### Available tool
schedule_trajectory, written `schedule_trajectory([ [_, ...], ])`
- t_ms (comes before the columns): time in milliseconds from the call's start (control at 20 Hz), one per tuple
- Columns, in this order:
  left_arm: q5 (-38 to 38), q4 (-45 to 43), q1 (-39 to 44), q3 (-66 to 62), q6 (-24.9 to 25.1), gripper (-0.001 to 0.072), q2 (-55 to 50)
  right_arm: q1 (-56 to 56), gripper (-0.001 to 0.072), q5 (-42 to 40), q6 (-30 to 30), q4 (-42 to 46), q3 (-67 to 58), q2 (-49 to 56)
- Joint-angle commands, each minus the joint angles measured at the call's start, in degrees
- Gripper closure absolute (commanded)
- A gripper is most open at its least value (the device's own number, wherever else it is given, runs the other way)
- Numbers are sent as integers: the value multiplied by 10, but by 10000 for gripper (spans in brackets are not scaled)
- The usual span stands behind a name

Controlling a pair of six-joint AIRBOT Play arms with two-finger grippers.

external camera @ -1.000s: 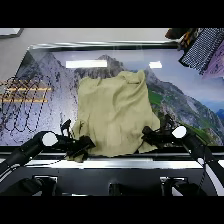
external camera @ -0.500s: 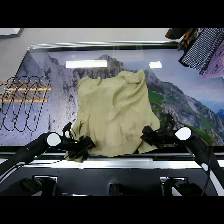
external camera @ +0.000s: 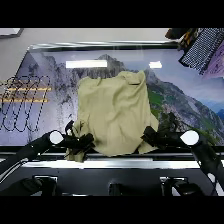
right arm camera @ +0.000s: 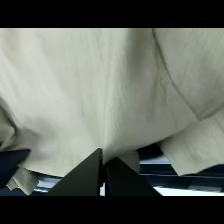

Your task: Fold the clothes and pants, and hang the long-sleeved shirts on hangers.

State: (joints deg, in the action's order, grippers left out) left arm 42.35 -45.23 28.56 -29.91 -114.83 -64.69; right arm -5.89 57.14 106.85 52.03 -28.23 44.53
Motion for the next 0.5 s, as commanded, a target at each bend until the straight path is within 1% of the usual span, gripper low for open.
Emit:
schedule_trajectory([
  [0, 86, -63, -29, -3, 13, 692, 66, 0, 686, 101, 51, 48, -5, -77],
  [100, 180, -126, -28, -3, 12, 692, 140, 0, 686, 215, 86, 73, -5, -145],
  [150, 226, -149, -19, -3, 5, 693, 181, 0, 686, 272, 116, 83, -6, -191],
  [250, 278, -158, 3, -4, -23, 693, 249, 0, 686, 346, 198, 79, -6, -288],
  [350, 285, -158, 29, -16, -74, 693, 290, 0, 686, 367, 268, 69, -10, -347],
  [400, 284, -158, 35, -32, -79, 694, 288, 0, 686, 356, 281, 70, -20, -347],
  [450, 284, -158, 34, -54, -77, 694, 276, 0, 686, 332, 281, 70, -34, -331],
])
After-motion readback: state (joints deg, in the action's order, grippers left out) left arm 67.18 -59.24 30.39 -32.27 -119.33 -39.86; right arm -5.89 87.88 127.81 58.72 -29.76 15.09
